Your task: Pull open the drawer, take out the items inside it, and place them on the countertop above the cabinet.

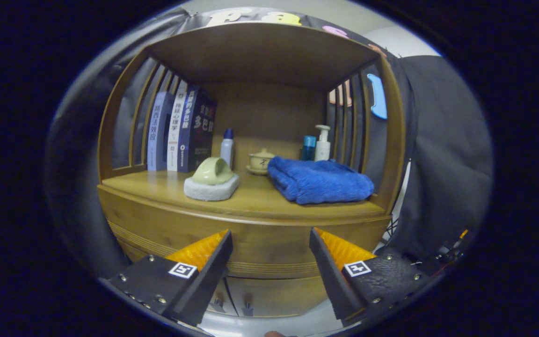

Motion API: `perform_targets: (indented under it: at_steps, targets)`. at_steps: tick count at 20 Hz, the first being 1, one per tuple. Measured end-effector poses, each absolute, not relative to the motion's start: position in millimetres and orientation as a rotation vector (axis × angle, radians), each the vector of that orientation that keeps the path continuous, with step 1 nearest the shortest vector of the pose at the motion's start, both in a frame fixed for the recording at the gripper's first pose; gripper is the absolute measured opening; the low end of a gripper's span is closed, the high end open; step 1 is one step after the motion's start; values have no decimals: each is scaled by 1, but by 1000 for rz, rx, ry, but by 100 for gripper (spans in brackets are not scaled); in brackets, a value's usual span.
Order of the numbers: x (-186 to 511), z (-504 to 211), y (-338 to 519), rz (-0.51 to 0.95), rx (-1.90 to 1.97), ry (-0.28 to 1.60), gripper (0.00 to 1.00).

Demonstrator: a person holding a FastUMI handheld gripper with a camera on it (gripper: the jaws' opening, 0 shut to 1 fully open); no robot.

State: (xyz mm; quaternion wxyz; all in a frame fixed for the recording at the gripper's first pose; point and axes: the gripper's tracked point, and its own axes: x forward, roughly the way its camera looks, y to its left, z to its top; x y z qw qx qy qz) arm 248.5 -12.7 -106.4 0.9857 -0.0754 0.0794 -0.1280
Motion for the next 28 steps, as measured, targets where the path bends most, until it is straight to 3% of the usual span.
perform_targets:
  at_steps: [16, 23, 28]
  targets:
    - [155, 64, -93, -155, -129, -123, 98]
    - [110, 83, -135, -23, -152, -322, 98]
    - [88, 66, -187, -28, -192, -379, 98]
